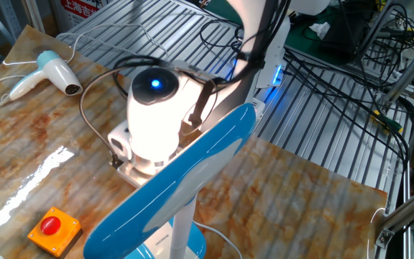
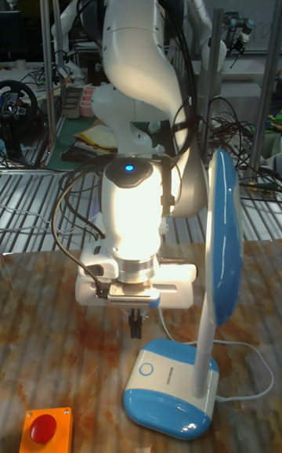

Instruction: Turn off the desk lamp by pressing the button

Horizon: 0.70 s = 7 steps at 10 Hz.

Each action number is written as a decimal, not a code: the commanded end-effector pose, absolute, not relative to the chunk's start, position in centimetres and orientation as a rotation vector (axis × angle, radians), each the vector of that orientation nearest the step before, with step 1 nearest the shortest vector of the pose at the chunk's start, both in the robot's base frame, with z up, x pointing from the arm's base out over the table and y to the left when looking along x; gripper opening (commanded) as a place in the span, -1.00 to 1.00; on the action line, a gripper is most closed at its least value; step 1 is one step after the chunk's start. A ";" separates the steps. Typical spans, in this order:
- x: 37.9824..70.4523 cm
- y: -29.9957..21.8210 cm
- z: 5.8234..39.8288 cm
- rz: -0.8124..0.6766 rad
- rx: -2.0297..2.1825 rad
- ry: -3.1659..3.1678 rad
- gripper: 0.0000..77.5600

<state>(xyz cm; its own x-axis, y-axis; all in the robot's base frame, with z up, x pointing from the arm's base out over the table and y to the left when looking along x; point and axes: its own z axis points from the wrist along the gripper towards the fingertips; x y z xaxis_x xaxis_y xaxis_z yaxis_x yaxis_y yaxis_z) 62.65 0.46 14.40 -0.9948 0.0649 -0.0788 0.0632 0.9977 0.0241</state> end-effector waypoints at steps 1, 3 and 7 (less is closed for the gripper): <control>63.9 0.7 13.9 0.128 0.104 3.042 -1.00; 64.0 0.6 14.0 0.151 0.105 3.044 -1.00; 64.3 0.7 13.0 0.175 0.126 3.028 -1.00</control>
<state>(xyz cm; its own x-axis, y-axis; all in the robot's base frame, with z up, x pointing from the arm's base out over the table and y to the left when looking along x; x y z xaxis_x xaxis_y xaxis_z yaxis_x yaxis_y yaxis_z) 64.19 0.70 12.93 -0.9916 0.0860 -0.0963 0.0744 0.9902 0.1181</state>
